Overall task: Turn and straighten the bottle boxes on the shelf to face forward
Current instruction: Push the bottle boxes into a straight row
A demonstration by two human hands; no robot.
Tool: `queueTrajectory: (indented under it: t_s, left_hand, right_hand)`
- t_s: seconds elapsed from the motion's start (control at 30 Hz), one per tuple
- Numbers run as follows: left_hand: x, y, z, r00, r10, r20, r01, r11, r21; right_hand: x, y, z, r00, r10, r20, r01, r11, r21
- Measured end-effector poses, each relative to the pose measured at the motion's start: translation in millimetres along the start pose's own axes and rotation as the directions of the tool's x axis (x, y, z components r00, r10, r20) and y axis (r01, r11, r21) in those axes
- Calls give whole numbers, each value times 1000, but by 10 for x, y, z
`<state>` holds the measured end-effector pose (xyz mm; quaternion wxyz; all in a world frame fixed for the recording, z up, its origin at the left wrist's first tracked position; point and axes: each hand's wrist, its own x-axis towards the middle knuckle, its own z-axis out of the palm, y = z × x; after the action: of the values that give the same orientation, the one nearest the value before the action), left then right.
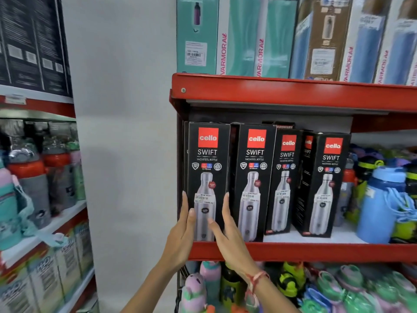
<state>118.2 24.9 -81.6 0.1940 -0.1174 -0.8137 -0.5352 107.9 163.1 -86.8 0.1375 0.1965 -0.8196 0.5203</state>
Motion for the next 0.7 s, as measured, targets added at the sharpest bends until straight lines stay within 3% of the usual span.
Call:
queueTrajectory:
  t_s: [0.07, 0.13, 0.23, 0.27, 0.33, 0.43, 0.57, 0.7]
  left_hand:
    - [18, -40, 43, 1000, 3, -20, -3, 1000, 8]
    - [-18, -79, 133, 990, 8, -139, 1, 998, 66]
    - [-120, 32, 285, 870, 226, -437, -137, 964, 227]
    - [-132, 86, 349, 850, 288, -441, -204, 952, 229]
    - [-132, 214, 517, 897, 330, -295, -291, 942, 168]
    - [-117, 281, 827, 964, 258, -69, -246, 958, 145]
    - [-114, 358, 1119, 995, 93, -39, -89, 991, 98]
    - [-83, 375, 1164, 1000, -5, -25, 6, 999, 41]
  right_hand:
    - [-8, 3, -48, 1000, -8, 20, 9, 999, -39]
    - [-41, 23, -133, 999, -24, -46, 20, 997, -79]
    - [-93, 97, -343, 918, -109, -381, 73, 991, -108]
    - [-91, 141, -427, 869, -128, -479, 77, 989, -126]
    - [-58, 248, -616, 827, -104, -553, 34, 990, -135]
    - [3, 413, -811, 885, 6, -466, -52, 995, -86]
    - [-31, 476, -900, 968, 48, -247, -52, 999, -7]
    - [-107, 470, -931, 988, 55, -143, -50, 998, 42]
